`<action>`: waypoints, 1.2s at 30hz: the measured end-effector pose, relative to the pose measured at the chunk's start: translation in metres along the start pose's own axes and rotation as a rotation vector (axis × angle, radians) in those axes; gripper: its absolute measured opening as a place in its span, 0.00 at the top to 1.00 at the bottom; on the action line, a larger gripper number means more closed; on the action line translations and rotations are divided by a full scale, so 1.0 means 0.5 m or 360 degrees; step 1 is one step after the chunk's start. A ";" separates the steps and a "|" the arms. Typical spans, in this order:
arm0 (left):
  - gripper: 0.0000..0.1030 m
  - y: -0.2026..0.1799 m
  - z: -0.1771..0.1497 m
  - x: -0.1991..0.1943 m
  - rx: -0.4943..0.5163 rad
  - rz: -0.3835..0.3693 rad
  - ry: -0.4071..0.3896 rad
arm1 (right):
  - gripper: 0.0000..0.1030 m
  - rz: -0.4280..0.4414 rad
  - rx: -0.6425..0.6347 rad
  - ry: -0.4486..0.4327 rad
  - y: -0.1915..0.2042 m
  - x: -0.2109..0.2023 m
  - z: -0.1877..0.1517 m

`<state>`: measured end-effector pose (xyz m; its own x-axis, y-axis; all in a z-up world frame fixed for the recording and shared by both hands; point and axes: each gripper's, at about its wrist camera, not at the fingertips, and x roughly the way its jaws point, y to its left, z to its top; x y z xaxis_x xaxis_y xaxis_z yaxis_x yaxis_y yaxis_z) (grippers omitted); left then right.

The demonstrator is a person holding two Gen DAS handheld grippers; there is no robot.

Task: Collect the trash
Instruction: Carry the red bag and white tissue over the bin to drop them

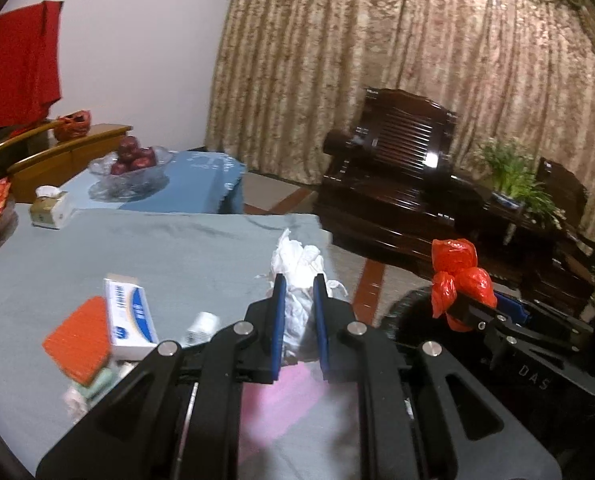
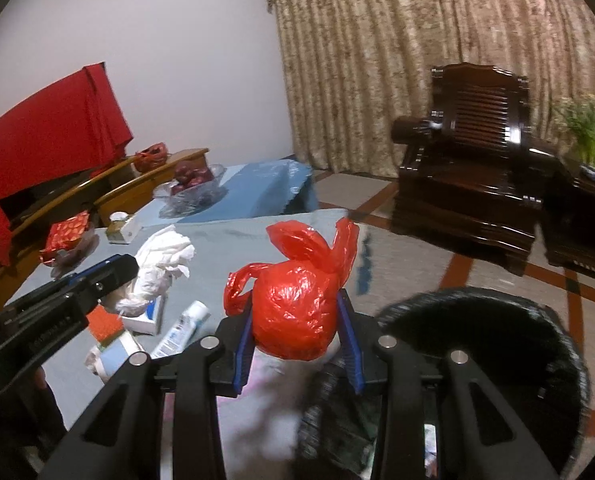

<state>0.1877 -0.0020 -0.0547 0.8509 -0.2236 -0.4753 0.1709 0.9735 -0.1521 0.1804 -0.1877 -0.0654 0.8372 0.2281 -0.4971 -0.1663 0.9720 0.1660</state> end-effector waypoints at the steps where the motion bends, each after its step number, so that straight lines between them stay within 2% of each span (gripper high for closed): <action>1: 0.88 -0.017 -0.003 0.001 0.0012 -0.0026 0.0007 | 0.64 -0.0028 0.0008 0.0001 -0.015 -0.011 -0.004; 9: 0.88 -0.124 -0.032 0.017 0.0085 -0.0197 0.0058 | 0.64 -0.0228 0.0085 0.0029 -0.122 -0.075 -0.048; 18: 0.88 -0.227 -0.079 0.065 0.0163 -0.0355 0.0157 | 0.64 -0.0375 0.0156 0.0049 -0.209 -0.122 -0.088; 24: 0.88 -0.281 -0.112 0.103 0.0222 -0.0416 0.0233 | 0.64 -0.0433 0.0194 0.0079 -0.253 -0.131 -0.110; 30: 0.87 -0.297 -0.132 0.132 0.0233 -0.0449 0.0299 | 0.63 -0.0469 0.0224 0.0137 -0.282 -0.122 -0.136; 32: 0.84 -0.300 -0.133 0.139 0.0234 -0.0467 0.0317 | 0.61 -0.0482 0.0234 0.0156 -0.289 -0.120 -0.145; 36: 0.70 -0.295 -0.135 0.152 0.0183 -0.0506 0.0362 | 0.57 -0.0502 0.0238 0.0174 -0.301 -0.118 -0.151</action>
<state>0.1937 -0.1656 -0.1267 0.6172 -0.5067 -0.6019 0.4730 0.8503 -0.2308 0.1166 -0.3431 -0.1252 0.7731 -0.0692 -0.6305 0.1760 0.9784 0.1085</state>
